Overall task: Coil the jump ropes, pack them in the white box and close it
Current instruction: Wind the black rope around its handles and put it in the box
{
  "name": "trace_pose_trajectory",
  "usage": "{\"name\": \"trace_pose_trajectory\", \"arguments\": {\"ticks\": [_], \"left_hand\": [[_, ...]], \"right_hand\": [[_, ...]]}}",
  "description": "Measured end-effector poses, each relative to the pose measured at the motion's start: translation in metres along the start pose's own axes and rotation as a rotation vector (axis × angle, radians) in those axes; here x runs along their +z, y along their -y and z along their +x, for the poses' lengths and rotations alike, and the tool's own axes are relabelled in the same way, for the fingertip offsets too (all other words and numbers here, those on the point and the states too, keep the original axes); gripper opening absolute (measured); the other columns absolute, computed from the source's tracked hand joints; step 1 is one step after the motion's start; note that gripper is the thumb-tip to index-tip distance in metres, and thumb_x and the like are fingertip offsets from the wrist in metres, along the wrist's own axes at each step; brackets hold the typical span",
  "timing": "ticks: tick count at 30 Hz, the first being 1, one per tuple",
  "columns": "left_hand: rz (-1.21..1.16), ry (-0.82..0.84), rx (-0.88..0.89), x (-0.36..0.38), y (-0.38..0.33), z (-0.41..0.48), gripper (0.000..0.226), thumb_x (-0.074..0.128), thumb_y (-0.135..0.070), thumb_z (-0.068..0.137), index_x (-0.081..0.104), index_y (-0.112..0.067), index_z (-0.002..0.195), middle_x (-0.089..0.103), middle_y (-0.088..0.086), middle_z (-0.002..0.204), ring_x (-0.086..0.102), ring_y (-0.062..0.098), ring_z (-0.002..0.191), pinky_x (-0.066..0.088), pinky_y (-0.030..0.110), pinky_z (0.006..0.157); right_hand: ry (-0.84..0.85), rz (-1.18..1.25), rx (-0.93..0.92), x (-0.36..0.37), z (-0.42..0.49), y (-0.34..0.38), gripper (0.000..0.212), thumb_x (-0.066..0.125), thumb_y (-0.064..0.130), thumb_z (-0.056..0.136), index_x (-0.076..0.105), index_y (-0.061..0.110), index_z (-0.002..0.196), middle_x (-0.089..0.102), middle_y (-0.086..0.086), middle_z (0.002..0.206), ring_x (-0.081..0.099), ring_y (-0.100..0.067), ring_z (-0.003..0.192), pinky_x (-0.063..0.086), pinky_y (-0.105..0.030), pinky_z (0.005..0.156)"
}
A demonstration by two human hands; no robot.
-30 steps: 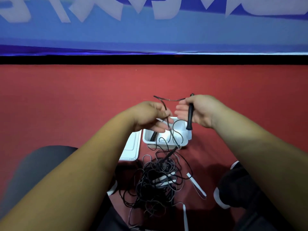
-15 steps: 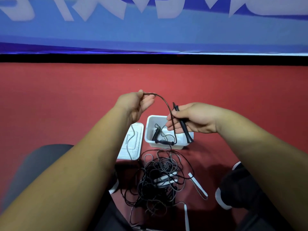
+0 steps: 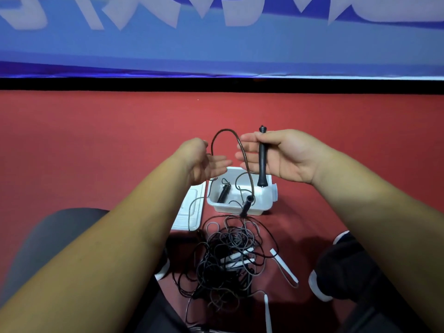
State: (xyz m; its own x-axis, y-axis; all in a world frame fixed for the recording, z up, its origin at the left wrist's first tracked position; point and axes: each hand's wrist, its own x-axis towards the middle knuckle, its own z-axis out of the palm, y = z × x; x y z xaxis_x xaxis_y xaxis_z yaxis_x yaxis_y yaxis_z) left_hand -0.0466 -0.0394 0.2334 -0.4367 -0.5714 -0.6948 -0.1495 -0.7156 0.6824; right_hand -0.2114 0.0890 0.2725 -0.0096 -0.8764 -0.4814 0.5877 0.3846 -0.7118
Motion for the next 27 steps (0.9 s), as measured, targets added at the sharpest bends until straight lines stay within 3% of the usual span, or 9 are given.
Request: {"name": "trace_pose_trajectory", "arguments": {"ticks": [3, 5, 6, 8, 12, 15, 18, 22, 27], "left_hand": [[0.043, 0.095, -0.107, 0.005, 0.006, -0.006, 0.059, 0.016, -0.044, 0.113, 0.012, -0.015, 0.164, 0.065, 0.031, 0.128, 0.074, 0.043, 0.103, 0.063, 0.05, 0.084], [0.104, 0.136, -0.137, 0.011, 0.01, -0.012, 0.063, 0.013, -0.05, 0.112, 0.033, -0.007, 0.152, 0.066, 0.03, 0.128, 0.073, 0.039, 0.099, 0.057, 0.05, 0.097], [0.161, 0.159, -0.151, 0.013, 0.012, -0.014, 0.07, 0.011, -0.054, 0.111, 0.046, 0.002, 0.135, 0.068, 0.028, 0.126, 0.071, 0.036, 0.098, 0.053, 0.049, 0.101], [0.277, 0.229, -0.159, 0.014, 0.013, -0.013, 0.074, 0.011, -0.056, 0.109, 0.055, 0.002, 0.124, 0.072, 0.022, 0.123, 0.07, 0.033, 0.1, 0.049, 0.045, 0.1], [0.416, 0.398, -0.098, 0.016, 0.011, -0.017, 0.029, 0.033, -0.032, 0.102, 0.055, -0.013, 0.106, 0.069, 0.024, 0.129, 0.064, 0.035, 0.114, 0.04, 0.048, 0.114], [0.477, 0.493, -0.011, 0.019, 0.014, -0.02, 0.018, 0.043, -0.022, 0.106, 0.059, -0.014, 0.108, 0.068, 0.021, 0.133, 0.064, 0.037, 0.126, 0.037, 0.051, 0.121], [0.448, 0.533, 0.07, 0.017, 0.016, -0.022, 0.012, 0.05, -0.017, 0.109, 0.062, -0.014, 0.111, 0.068, 0.021, 0.132, 0.065, 0.043, 0.124, 0.051, 0.054, 0.107], [0.347, 0.572, 0.083, 0.015, 0.012, -0.026, 0.016, 0.051, -0.017, 0.109, 0.057, -0.015, 0.124, 0.067, 0.02, 0.122, 0.066, 0.047, 0.119, 0.065, 0.046, 0.083], [0.291, 0.483, 0.095, 0.014, 0.009, -0.025, 0.01, 0.055, -0.014, 0.107, 0.062, -0.012, 0.114, 0.074, 0.013, 0.101, 0.073, 0.042, 0.107, 0.061, 0.057, 0.085]], "right_hand": [[-0.033, 0.124, -0.048, -0.001, 0.0, 0.005, 0.028, 0.042, 0.015, 0.112, 0.062, -0.002, 0.12, 0.074, -0.023, 0.115, 0.076, -0.04, 0.106, 0.065, -0.05, 0.085], [-0.073, 0.185, -0.098, -0.002, 0.001, 0.008, 0.028, 0.042, 0.014, 0.112, 0.061, -0.005, 0.118, 0.074, -0.026, 0.12, 0.076, -0.042, 0.105, 0.065, -0.052, 0.084], [-0.097, 0.209, -0.123, -0.003, 0.001, 0.01, 0.028, 0.041, 0.014, 0.112, 0.061, -0.005, 0.116, 0.073, -0.028, 0.122, 0.076, -0.044, 0.105, 0.064, -0.054, 0.085], [-0.151, 0.262, -0.169, -0.005, 0.003, 0.012, 0.027, 0.041, 0.013, 0.113, 0.06, -0.005, 0.111, 0.071, -0.031, 0.122, 0.075, -0.046, 0.107, 0.062, -0.056, 0.087], [-0.279, 0.375, -0.245, -0.016, 0.01, 0.016, 0.025, 0.041, 0.012, 0.113, 0.059, -0.003, 0.104, 0.069, -0.034, 0.125, 0.075, -0.047, 0.106, 0.06, -0.057, 0.096], [-0.345, 0.402, -0.267, -0.025, 0.013, 0.018, 0.025, 0.039, 0.012, 0.113, 0.059, -0.001, 0.105, 0.068, -0.033, 0.125, 0.076, -0.046, 0.103, 0.06, -0.056, 0.096], [-0.389, 0.298, -0.229, -0.031, 0.013, 0.017, 0.025, 0.039, 0.013, 0.112, 0.059, 0.001, 0.106, 0.068, -0.033, 0.125, 0.075, -0.045, 0.106, 0.061, -0.054, 0.092], [-0.437, 0.116, -0.136, -0.032, 0.016, 0.014, 0.027, 0.037, 0.015, 0.112, 0.06, 0.002, 0.107, 0.065, -0.03, 0.127, 0.071, -0.043, 0.112, 0.061, -0.053, 0.083], [-0.5, -0.204, 0.012, -0.03, 0.017, 0.006, 0.028, 0.044, 0.03, 0.113, 0.067, 0.014, 0.116, 0.069, -0.015, 0.127, 0.074, -0.03, 0.102, 0.062, -0.047, 0.073]]}}
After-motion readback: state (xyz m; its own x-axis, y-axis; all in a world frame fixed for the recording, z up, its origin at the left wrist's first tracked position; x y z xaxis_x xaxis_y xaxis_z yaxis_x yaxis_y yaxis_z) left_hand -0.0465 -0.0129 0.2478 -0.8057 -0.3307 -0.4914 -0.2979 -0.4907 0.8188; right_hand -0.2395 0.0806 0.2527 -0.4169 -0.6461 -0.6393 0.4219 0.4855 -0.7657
